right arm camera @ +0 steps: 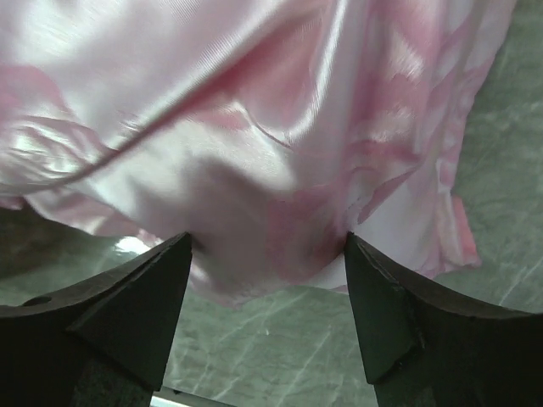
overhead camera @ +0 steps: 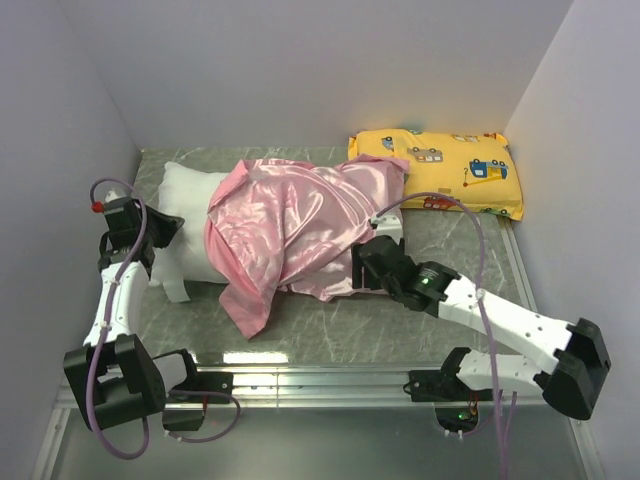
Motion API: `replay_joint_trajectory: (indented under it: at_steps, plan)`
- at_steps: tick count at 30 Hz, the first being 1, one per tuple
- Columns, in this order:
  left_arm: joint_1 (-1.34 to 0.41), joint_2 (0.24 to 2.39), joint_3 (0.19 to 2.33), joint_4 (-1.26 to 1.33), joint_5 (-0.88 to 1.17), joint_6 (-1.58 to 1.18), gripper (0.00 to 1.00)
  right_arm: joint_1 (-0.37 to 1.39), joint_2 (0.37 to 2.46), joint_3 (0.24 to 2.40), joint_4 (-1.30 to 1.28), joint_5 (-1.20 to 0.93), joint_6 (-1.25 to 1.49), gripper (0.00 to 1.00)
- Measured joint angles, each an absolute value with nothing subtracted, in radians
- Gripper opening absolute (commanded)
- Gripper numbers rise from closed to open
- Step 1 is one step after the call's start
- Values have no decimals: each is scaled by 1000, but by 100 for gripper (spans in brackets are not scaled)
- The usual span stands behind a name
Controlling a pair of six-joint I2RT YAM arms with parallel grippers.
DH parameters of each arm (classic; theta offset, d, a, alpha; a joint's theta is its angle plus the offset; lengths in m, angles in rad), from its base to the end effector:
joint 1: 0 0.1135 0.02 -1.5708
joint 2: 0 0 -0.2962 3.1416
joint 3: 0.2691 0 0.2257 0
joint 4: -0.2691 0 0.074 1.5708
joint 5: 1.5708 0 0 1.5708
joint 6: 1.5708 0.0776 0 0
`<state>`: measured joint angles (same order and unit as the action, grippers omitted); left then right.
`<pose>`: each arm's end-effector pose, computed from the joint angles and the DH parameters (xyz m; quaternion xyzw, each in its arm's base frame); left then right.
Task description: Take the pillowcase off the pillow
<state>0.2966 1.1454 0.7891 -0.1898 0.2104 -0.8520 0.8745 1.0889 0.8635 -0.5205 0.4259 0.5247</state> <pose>0.2445 0.0578 0.2858 -0.4276 0.7557 -0.2217 0.4437 0.1622 0.1440 0.2877 -0.0724 0.8965 0.1041 0.4244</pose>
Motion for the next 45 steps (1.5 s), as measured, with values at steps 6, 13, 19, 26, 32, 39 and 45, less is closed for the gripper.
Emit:
replay_joint_trajectory:
  at_steps: [6,13,19,26,32,39,45]
  plan:
    - [292,1171,821,-211,197,-850,0,867,1194,830,-504,471,571,0]
    - [414,1257,924,-294,357,-860,0,687,974,792,-472,379,595,0]
    - [439,1359,1002,-331,415,-859,1,554,779,789,-537,306,583,0]
    - [286,1411,1095,-338,315,-767,30,542,859,782,-550,266,557,26]
    - [210,1288,1095,-339,202,-711,76,609,875,785,-556,299,531,59]
    - [127,1121,1113,-341,150,-707,80,686,873,860,-577,339,524,69]
    - [-25,959,956,-350,73,-776,80,785,913,943,-577,382,519,71]
